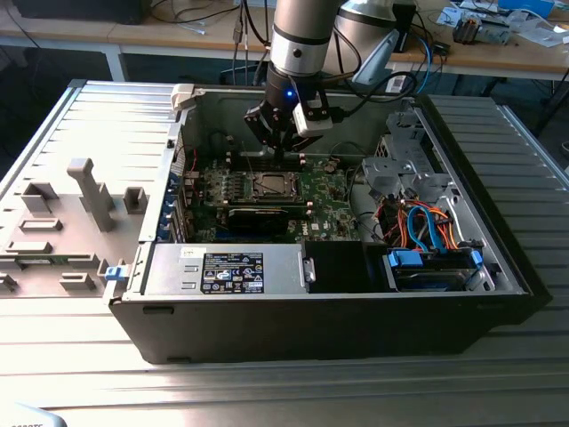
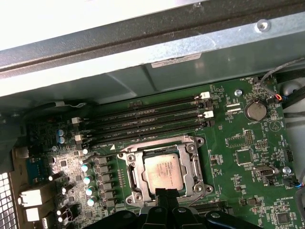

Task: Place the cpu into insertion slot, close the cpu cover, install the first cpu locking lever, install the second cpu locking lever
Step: 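Install the first cpu locking lever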

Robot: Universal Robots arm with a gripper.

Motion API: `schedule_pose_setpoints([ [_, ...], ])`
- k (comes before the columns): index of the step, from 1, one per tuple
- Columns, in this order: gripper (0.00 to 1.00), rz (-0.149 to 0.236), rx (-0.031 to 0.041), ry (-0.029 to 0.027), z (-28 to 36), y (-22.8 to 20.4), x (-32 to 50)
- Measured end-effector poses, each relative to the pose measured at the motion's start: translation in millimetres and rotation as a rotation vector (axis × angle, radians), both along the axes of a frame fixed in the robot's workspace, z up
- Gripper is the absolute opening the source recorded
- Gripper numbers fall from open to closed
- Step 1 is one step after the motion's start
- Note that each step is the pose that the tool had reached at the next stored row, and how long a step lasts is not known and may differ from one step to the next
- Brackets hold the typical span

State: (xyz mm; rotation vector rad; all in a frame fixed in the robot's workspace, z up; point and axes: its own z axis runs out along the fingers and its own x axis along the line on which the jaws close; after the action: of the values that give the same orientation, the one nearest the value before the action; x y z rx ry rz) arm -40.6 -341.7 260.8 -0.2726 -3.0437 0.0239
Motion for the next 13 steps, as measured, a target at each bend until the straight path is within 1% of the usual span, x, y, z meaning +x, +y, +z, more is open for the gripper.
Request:
schedule_pose_setpoints([
  [13, 0.11, 0.007, 0.0004, 0.0000, 0.0, 0.0, 0.0],
])
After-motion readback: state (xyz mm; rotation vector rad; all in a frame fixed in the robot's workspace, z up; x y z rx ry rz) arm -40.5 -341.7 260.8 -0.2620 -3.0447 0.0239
